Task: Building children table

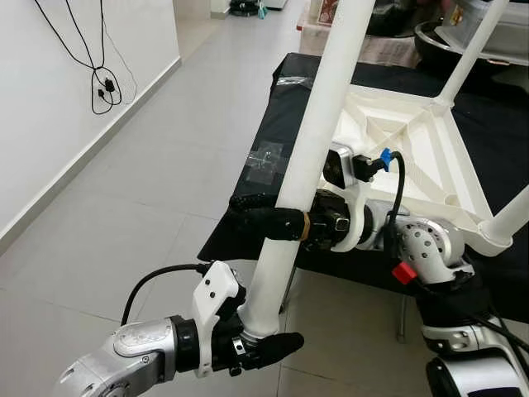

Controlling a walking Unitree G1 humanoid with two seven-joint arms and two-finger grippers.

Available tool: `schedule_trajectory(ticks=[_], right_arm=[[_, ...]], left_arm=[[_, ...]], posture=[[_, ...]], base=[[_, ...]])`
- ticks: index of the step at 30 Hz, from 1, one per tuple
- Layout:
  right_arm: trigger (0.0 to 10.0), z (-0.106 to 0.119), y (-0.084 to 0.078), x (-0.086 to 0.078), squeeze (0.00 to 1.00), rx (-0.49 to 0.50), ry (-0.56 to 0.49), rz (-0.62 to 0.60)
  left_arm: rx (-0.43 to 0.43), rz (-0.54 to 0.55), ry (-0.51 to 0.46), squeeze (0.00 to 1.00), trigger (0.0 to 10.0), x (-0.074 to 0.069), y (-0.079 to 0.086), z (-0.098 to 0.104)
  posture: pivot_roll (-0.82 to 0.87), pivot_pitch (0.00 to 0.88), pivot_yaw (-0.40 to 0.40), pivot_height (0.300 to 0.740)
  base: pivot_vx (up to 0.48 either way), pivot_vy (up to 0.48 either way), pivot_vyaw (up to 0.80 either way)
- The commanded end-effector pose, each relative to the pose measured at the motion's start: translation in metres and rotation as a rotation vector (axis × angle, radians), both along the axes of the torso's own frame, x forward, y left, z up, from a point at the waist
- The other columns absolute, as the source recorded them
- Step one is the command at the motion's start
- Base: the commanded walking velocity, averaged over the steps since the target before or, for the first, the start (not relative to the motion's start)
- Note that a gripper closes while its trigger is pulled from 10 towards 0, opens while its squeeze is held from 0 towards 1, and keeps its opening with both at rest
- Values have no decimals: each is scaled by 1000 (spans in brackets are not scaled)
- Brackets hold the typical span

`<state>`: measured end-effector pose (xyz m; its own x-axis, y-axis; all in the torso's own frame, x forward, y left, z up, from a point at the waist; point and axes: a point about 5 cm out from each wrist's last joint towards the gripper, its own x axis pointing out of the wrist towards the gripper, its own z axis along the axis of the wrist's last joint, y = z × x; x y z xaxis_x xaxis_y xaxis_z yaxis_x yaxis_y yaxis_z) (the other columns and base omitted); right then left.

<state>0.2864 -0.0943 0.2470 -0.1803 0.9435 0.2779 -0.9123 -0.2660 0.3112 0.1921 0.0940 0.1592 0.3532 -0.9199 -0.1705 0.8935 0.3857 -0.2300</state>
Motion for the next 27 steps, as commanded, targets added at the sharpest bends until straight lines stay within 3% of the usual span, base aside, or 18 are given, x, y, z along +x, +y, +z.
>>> schedule_trajectory(ticks=[1, 2, 3, 9, 10, 12, 14, 18, 19, 23, 27], right_arm=[[0, 7, 9, -9, 0, 9, -35, 89], [0, 7, 9, -9, 0, 9, -37, 89], [0, 8, 8, -9, 0, 9, -40, 88], [0, 8, 7, -8, 0, 7, -50, 85], [0, 8, 6, -6, 0, 2, -62, 76], [0, 8, 6, -6, 0, 2, -62, 76], [0, 11, 3, 3, 0, 0, -85, 27], [0, 16, -7, 15, 0, 1, -110, -65], [0, 17, -25, 30, 0, -7, -123, -186], [0, 15, -40, 42, 0, -32, -141, -306], [0, 20, -66, 58, 0, -84, -212, -612]], left_arm=[[46, -2, 59, 545, 10000, -1, 0, -10], [51, 8, 54, 545, 10000, 0, 0, -11], [42, 12, 54, 1000, 10000, 0, 1, -11], [61, 15, 12, 1000, 10000, 1, 5, -11], [78, -15, -1, 0, 10000, 0, 5, -12], [78, -15, -1, 0, 10000, 0, 5, -12], [133, -1, -48, 0, 10000, 3, 10, -15], [121, 33, -41, 0, 10000, 0, 14, -15], [127, 92, -21, 0, 10000, -4, 16, -21], [133, 136, -10, 0, 10000, -6, 18, -28], [123, 285, -42, 0, 10000, 2, 28, -32]], posture=[[77, 123, -73, 740], [77, 123, -73, 740], [77, 123, -73, 740], [81, 117, -74, 740], [82, 114, -73, 740], [82, 114, -73, 740], [77, 126, -68, 740], [81, 112, -66, 740], [91, 98, -83, 740], [91, 95, -84, 740], [92, 93, -81, 740]], base=[[0, 0, 0], [0, 0, 0], [0, 0, 0], [0, 0, 0], [0, 0, 0], [0, 0, 0], [0, 0, 0], [0, 0, 0], [0, 0, 0], [0, 0, 0], [0, 0, 0]])
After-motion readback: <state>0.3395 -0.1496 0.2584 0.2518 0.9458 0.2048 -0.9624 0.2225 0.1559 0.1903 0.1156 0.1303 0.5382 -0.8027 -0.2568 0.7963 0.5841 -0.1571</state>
